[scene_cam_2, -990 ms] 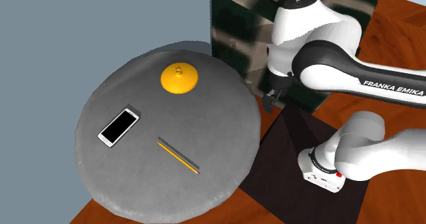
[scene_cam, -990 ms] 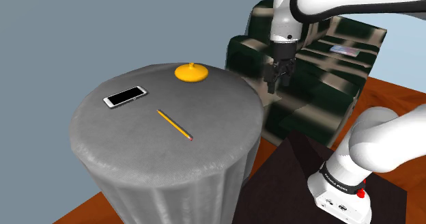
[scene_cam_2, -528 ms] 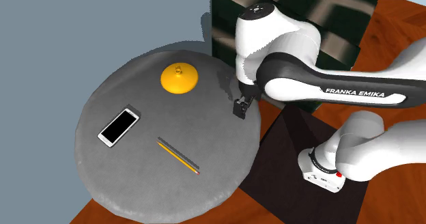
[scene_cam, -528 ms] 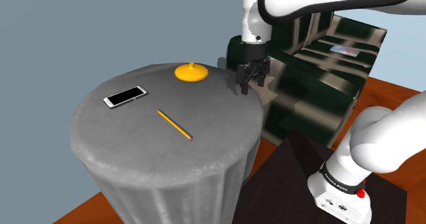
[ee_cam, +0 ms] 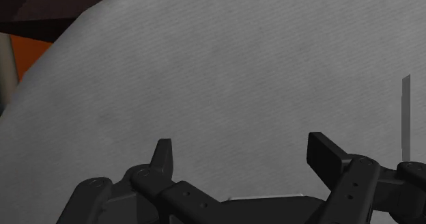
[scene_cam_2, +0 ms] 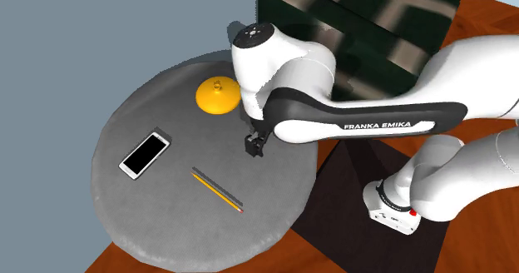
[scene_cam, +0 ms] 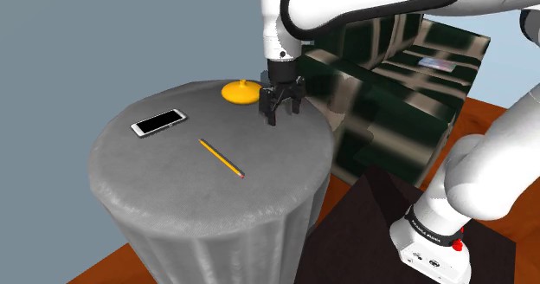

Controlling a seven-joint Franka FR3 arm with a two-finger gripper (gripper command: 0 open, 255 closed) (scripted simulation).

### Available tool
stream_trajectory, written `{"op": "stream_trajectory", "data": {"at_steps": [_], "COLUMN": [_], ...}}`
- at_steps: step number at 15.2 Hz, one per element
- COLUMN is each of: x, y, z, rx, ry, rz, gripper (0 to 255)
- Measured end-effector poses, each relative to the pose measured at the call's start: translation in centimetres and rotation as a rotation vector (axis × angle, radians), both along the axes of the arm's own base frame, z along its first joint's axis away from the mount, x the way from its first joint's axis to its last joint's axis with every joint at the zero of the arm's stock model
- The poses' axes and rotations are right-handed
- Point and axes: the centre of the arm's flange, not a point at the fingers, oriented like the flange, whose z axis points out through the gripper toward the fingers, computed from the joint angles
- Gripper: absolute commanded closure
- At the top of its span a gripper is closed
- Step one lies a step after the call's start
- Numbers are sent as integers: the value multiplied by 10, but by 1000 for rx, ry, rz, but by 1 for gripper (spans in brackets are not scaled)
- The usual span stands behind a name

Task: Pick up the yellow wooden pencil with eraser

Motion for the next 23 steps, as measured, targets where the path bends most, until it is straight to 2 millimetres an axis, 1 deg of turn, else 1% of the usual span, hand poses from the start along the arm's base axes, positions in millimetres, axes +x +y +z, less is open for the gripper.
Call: {"op": "stream_trajectory", "data": {"at_steps": [4,6,7,13,14,16,18,23], "x": [29,44,50,92,97,111,119,123], "y": [47,68,81,146,161,183,196,199], "z": [0,-5,-3,-5,-6,-7,-12,-36], "rx": [-9,-13,-16,-30,-32,-36,-39,-41], "ry": [-14,-21,-23,-44,-48,-54,-58,-59], "rz": [16,24,28,52,56,64,68,68], "gripper": [0,0,0,0,0,0,0,0]}}
